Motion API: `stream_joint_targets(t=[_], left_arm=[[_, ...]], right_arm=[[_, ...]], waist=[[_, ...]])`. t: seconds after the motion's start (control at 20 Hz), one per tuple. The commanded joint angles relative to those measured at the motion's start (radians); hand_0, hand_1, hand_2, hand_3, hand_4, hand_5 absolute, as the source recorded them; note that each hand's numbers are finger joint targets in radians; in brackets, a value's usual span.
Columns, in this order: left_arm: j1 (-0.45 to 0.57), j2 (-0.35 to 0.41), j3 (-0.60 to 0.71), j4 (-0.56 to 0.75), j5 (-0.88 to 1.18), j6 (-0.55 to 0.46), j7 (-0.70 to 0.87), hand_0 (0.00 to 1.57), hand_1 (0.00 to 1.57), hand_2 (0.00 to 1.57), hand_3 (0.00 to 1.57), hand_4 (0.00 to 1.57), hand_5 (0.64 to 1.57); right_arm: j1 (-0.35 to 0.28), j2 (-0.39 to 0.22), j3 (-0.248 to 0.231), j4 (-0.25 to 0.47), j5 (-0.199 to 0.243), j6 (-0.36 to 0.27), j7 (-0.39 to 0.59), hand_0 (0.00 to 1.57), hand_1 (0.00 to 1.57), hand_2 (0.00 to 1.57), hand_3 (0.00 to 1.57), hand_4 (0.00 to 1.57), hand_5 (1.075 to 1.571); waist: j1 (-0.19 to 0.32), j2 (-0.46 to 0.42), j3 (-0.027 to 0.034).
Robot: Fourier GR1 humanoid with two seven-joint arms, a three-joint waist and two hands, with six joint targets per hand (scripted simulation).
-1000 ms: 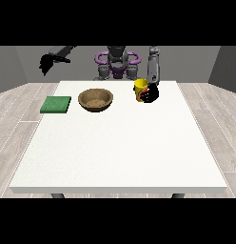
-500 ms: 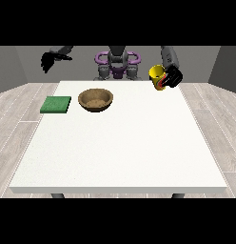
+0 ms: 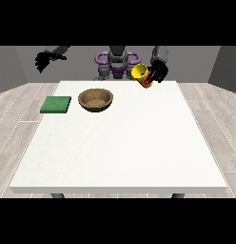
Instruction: Pick the cup and pour the ball into the bowl, then pick the bowl and place it on the pad
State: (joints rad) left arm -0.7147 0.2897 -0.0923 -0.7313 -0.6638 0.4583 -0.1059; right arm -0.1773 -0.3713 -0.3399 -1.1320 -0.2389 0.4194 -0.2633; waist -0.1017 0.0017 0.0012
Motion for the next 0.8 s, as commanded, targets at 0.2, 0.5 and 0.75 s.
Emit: stream_joint_targets(t=[0.2, 0.5, 0.75], left_arm=[[-0.141, -0.019, -0.158, 0.061, -0.309, 0.022, 0.292, 1.54, 1.54, 1.57, 1.57, 1.57, 1.165], [-0.186, -0.103, -0.365, 0.075, -0.569, -0.04, 0.415, 1.51, 1.51, 1.57, 1.57, 1.41, 1.378], [-0.243, -0.189, -0.504, 0.11, -0.727, -0.169, 0.478, 1.5, 1.5, 1.57, 1.57, 1.57, 1.056]], right_arm=[[-0.023, 0.015, 0.032, 0.004, -0.005, 0.027, 0.035, 0.0, 0.0, 0.0, 0.0, 0.0, 1.57], [-0.039, -0.024, -0.004, 0.073, -0.006, 0.026, 0.022, 0.0, 0.0, 0.0, 0.0, 0.0, 1.571], [-0.047, 0.008, 0.02, 0.088, 0.026, 0.013, -0.028, 0.0, 0.0, 0.0, 0.0, 0.0, 1.571]], waist=[[-0.066, -0.044, 0.0], [-0.035, -0.068, 0.0004], [-0.048, -0.038, 0.0006]])
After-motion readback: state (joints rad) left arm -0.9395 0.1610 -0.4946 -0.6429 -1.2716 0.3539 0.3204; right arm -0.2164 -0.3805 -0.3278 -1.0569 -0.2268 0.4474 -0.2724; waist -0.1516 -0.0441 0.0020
